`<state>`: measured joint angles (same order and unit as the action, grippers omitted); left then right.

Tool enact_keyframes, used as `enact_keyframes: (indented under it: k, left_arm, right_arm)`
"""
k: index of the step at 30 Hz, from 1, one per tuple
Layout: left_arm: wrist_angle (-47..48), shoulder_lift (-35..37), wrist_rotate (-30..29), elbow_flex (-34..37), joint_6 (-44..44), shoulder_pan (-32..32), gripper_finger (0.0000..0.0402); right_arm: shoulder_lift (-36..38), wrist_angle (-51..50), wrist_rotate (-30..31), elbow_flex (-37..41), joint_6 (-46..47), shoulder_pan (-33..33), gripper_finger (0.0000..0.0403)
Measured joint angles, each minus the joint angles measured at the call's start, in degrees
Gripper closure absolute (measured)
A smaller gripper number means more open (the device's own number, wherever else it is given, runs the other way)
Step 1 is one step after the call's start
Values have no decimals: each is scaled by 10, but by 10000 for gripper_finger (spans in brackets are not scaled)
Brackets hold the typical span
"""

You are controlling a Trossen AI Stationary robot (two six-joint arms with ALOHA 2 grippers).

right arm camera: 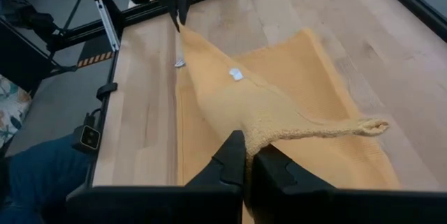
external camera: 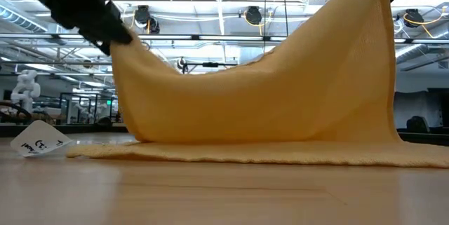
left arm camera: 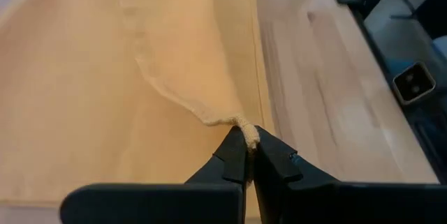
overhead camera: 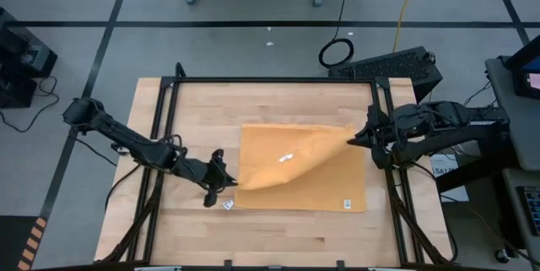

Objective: Roll towel
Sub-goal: Fold the yellow towel in

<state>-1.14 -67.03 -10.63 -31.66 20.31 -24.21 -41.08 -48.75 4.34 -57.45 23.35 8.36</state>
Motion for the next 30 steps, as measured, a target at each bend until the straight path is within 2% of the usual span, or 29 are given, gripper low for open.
enact_keyframes:
  k: [14, 24, 30]
  left_arm:
    - [-71, -101, 6, 0, 4, -44, 388]
    - [-70, -113, 9, 0, 5, -56, 388]
    - [-70, -113, 10, 0, 17, -56, 388]
  right_arm:
    - [0, 1, 0, 0, 10, 0, 403]
    - [-14, 6, -4, 0, 41, 0, 403]
    - [-41, 10, -31, 0, 58, 0, 403]
